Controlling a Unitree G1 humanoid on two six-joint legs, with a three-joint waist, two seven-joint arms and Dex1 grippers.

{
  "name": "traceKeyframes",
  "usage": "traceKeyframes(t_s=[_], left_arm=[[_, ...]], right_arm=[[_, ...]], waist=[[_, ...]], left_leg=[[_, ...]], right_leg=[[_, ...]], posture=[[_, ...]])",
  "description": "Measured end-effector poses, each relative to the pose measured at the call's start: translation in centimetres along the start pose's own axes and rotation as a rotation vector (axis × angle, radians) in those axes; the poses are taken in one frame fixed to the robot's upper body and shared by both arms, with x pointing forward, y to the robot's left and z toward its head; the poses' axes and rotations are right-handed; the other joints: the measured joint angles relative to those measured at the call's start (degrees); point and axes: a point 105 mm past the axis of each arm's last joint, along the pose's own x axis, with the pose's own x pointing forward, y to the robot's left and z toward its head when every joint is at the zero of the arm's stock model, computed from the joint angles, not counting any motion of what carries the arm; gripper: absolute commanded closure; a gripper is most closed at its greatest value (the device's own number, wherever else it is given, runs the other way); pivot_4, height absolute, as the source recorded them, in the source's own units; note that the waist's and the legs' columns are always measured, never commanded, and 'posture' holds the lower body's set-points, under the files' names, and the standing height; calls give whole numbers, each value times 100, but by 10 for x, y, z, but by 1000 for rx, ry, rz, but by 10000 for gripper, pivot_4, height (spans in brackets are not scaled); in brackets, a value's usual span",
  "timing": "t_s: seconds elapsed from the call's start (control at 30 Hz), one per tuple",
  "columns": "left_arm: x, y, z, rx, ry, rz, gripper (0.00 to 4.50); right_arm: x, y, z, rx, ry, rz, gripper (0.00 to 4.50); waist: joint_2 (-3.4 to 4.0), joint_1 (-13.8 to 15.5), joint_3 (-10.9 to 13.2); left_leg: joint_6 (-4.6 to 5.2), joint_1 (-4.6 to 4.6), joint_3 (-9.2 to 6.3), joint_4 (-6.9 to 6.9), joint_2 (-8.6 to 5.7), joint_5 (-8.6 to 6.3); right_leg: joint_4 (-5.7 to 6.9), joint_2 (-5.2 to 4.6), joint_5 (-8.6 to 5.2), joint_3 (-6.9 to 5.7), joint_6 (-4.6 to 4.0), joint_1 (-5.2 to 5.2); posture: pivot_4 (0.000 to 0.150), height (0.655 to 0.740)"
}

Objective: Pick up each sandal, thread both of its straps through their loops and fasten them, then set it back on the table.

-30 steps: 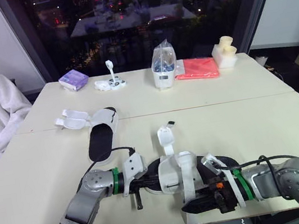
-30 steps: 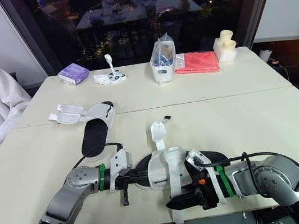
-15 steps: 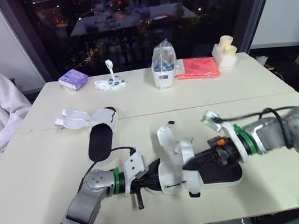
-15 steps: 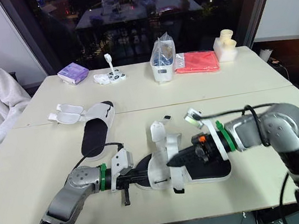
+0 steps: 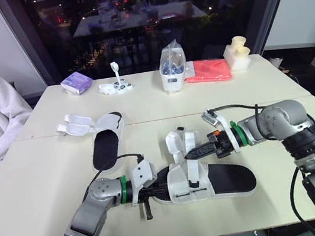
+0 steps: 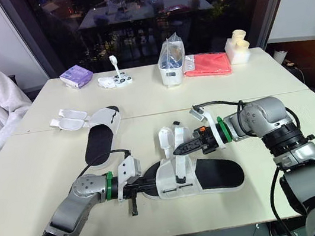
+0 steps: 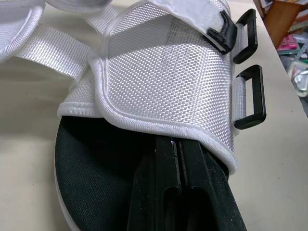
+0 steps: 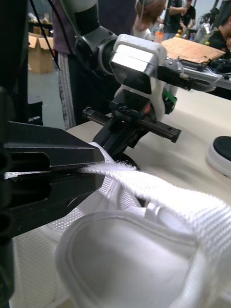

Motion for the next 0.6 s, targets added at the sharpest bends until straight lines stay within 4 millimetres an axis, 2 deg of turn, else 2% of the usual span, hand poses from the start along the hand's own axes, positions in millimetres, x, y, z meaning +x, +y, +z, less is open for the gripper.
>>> traceKeyframes(t_s=[0.27, 0.6], left_arm=[[0, 0, 1, 5, -5, 5, 45000], [1, 0, 1, 6, -11, 14, 45000]], right_arm=[[-2, -2, -3, -57, 37, -15, 44586], [-8, 6, -7, -154, 59, -4, 44586]], waist=[[0, 2, 0], [0, 5, 0]], left_leg=[[0, -3, 0, 0, 0, 0], [0, -11, -1, 0, 0, 0]], right_leg=[[1, 0, 0, 0, 0, -4], [-1, 0, 0, 0, 0, -11]], posture=[[1500, 7400], [1500, 7400]])
